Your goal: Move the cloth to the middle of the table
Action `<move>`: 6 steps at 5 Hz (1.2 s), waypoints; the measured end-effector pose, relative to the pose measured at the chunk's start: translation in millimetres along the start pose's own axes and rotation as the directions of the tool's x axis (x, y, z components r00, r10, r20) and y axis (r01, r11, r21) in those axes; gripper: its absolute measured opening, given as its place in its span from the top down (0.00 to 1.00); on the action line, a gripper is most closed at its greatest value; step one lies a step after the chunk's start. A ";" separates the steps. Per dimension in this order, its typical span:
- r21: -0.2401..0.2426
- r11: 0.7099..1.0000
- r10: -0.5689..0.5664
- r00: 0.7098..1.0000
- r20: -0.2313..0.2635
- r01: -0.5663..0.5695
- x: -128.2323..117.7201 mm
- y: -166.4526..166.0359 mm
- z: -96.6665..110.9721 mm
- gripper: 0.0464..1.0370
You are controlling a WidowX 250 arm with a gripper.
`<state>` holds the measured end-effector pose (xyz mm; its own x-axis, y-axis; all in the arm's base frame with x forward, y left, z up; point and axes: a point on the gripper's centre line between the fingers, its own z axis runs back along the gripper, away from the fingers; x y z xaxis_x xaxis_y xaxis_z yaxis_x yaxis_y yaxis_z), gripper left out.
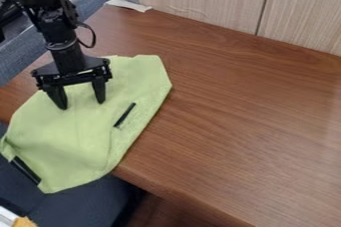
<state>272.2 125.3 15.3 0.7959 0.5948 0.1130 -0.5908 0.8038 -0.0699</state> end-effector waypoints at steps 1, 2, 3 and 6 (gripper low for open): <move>-0.016 0.999 -0.049 0.999 0.008 0.049 6.3 -24.2 -2.9 0.04; -0.039 0.987 -0.159 0.987 -0.004 0.159 3.1 -67.6 -5.0 0.04; -0.064 0.964 -0.258 0.966 -0.013 0.256 -4.9 -106.4 -6.7 0.04; -0.103 0.907 -0.414 0.909 -0.049 0.408 -29.2 -161.0 -8.6 0.04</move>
<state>345.2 -21.4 14.7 0.9746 0.2081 0.0826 -0.1977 0.9730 -0.1192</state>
